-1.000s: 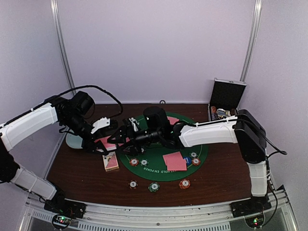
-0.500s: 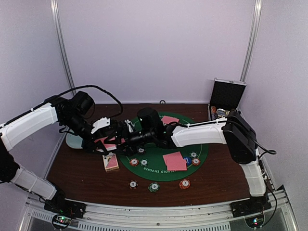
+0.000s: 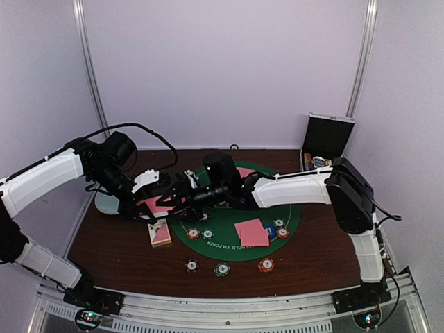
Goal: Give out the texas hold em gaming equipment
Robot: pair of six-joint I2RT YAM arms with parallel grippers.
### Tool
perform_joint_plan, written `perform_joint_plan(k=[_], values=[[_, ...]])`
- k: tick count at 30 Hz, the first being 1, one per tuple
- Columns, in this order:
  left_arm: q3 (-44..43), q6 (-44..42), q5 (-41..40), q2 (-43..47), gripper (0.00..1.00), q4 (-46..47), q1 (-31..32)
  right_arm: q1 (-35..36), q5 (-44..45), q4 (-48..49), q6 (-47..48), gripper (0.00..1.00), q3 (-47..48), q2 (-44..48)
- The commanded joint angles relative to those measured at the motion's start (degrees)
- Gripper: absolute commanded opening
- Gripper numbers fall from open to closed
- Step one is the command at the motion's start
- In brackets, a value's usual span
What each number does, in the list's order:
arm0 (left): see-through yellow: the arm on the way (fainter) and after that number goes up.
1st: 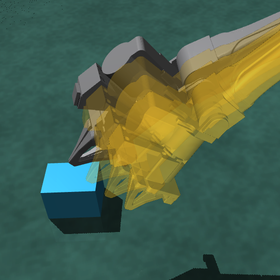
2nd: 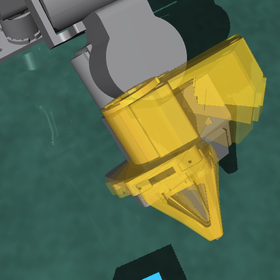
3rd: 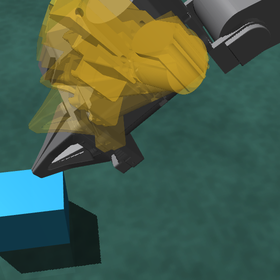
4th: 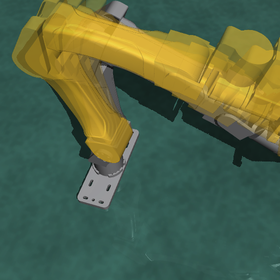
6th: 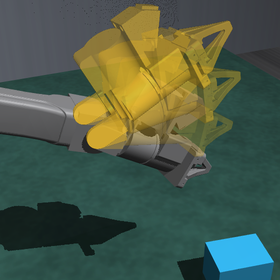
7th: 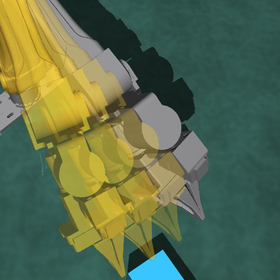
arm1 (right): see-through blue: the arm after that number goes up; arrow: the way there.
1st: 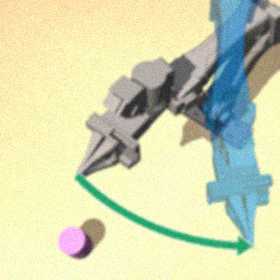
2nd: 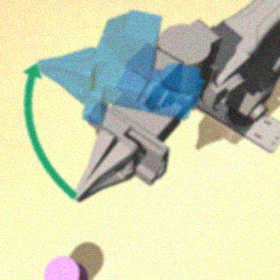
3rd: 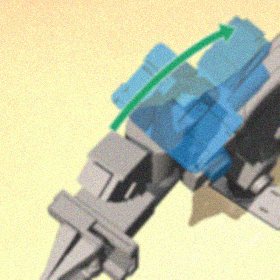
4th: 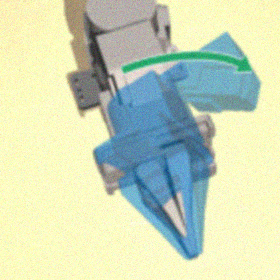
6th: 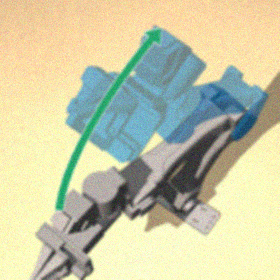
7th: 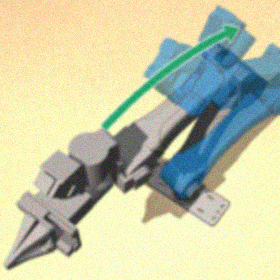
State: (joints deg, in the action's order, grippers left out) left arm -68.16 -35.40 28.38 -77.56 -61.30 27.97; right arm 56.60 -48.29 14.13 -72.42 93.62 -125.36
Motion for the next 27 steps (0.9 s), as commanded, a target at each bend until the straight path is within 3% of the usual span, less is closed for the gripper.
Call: perform_joint_plan(k=[1,13,27], values=[[-1.3,-0.5,1.9,1.1,0.0,1.1,0.2,-2.0,0.6,-5.4,2.7,0.62,-3.2,3.4],[-1.3,-0.6,1.6,0.7,0.0,1.1,0.2,-1.9,0.1,-3.4,1.5,0.53,-3.7,7.4],[-0.8,-1.2,0.1,0.5,0.0,1.1,0.2,-1.8,0.1,-5.1,1.9,0.27,-5.2,10.8]])
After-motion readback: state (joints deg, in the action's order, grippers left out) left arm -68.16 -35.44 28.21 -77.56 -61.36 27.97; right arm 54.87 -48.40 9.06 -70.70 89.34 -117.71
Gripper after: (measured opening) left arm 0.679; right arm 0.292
